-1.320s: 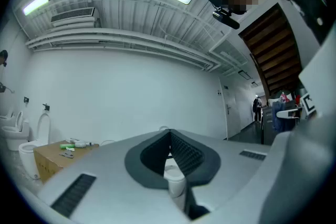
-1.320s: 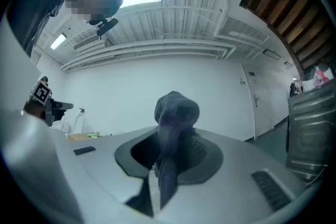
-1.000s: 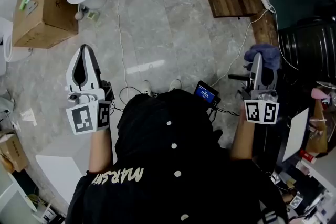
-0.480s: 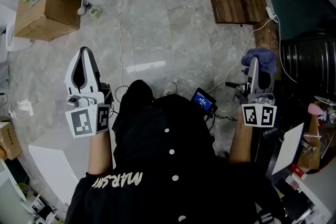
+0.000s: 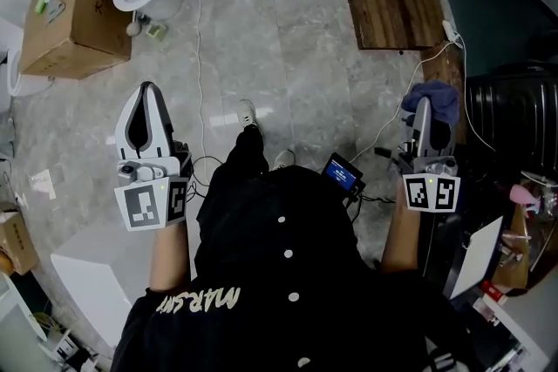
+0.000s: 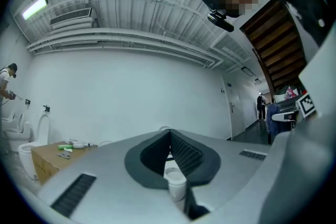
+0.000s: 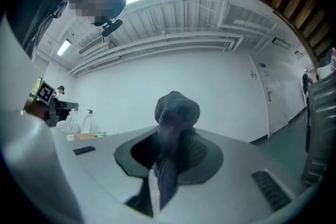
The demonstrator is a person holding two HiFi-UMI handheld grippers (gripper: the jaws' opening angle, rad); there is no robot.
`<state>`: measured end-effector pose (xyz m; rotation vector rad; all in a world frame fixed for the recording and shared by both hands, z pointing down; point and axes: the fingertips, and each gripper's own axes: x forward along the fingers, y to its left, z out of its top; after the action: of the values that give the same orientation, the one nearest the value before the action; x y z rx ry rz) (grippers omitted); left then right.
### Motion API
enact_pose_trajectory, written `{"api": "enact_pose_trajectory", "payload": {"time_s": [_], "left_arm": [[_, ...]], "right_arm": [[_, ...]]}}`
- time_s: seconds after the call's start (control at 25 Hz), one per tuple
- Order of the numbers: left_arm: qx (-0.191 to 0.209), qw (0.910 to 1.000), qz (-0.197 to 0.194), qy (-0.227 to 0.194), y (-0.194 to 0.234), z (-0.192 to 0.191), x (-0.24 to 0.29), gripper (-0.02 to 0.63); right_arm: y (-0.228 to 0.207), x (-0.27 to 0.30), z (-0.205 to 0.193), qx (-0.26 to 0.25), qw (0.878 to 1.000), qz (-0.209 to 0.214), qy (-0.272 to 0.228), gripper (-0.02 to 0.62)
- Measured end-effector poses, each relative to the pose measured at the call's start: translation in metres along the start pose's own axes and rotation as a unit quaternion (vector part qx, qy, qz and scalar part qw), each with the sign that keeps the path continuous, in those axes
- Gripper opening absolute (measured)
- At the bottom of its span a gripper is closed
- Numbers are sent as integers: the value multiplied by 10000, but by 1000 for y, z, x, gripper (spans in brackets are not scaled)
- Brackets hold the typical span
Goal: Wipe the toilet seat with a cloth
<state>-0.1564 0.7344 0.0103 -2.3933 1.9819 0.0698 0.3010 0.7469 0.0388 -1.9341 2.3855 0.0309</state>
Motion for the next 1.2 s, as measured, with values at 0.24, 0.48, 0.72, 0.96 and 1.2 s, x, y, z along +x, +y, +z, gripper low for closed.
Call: {"api": "enact_pose_trajectory", "payload": {"time_s": [0.24, 0.48, 0.72, 0.96, 1.2], "left_arm": [[15, 10000, -89, -15, 29, -2, 59, 9], [-218, 9996, -198, -21, 59, -6, 114, 9], [-296, 9988, -381, -123, 86, -6, 160, 9], [-400, 9980, -496, -27, 113, -10, 195, 9], [-381, 9975, -591, 106, 126, -19, 222, 9]], "right_arm": [[5, 62, 1, -96, 9999, -72, 57, 87], [13, 116, 0, -136, 9997, -191, 85, 87], [23, 159, 5, -189, 9994, -305, -5, 87], [35, 192, 6, -221, 9984, -527, -48, 87], [33, 212, 6, -111, 9977, -668, -67, 87]]}}
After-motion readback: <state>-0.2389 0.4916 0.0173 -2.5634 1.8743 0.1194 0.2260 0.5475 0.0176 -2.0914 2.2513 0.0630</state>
